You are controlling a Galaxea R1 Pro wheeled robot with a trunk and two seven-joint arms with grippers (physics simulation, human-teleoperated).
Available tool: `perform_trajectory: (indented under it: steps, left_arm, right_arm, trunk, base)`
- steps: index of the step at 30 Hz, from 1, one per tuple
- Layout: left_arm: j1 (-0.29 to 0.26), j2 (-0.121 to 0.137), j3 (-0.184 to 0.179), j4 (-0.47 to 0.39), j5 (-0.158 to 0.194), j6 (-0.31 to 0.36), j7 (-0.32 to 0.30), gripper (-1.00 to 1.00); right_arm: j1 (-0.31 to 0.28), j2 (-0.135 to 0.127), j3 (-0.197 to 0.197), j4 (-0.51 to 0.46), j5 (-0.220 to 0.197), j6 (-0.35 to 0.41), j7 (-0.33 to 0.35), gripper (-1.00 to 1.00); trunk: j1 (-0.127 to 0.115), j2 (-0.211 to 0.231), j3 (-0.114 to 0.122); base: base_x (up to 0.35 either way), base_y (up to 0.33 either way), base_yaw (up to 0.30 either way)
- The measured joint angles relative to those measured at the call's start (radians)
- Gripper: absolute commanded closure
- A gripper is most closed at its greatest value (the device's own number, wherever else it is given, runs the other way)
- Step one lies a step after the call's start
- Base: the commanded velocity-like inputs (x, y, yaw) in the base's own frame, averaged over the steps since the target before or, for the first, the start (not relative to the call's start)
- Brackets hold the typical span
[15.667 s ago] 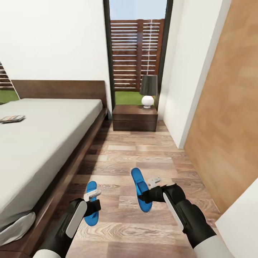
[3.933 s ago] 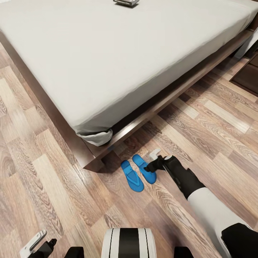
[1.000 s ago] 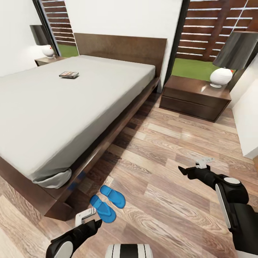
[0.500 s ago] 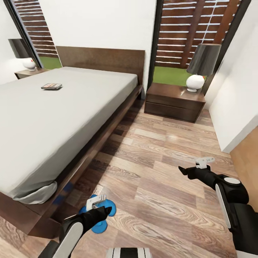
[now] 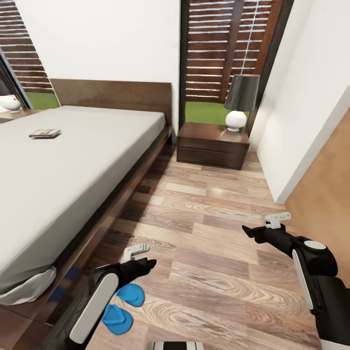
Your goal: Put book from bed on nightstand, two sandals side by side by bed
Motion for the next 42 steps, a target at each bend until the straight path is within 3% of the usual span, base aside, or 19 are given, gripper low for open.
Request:
perform_trajectory:
  steps: [8, 27, 42]
  left_arm:
    - [-0.020, -0.008, -0.003, 0.029, -0.001, 0.003, -0.001, -1.00]
    - [0.030, 0.007, 0.009, 0.103, -0.003, -0.056, -0.001, -1.00]
    - [0.036, 0.009, 0.011, 0.119, -0.007, -0.071, 0.003, -1.00]
  right_arm:
    - [0.000, -0.001, 0.000, 0.000, 0.000, 0.000, 0.000, -1.00]
    - [0.001, 0.000, 0.005, 0.000, 0.001, 0.000, -0.001, -1.00]
    - [0.001, 0.000, 0.009, 0.000, 0.001, 0.001, -0.001, -1.00]
  trunk:
    - [-0.004, 0.002, 0.031]
    - [-0.012, 0.006, 0.104]
    - [-0.012, 0.006, 0.105]
  base:
    - [0.000, 0.000, -0.264]
    - [0.000, 0.000, -0.264]
    - [0.020, -0.023, -0.113]
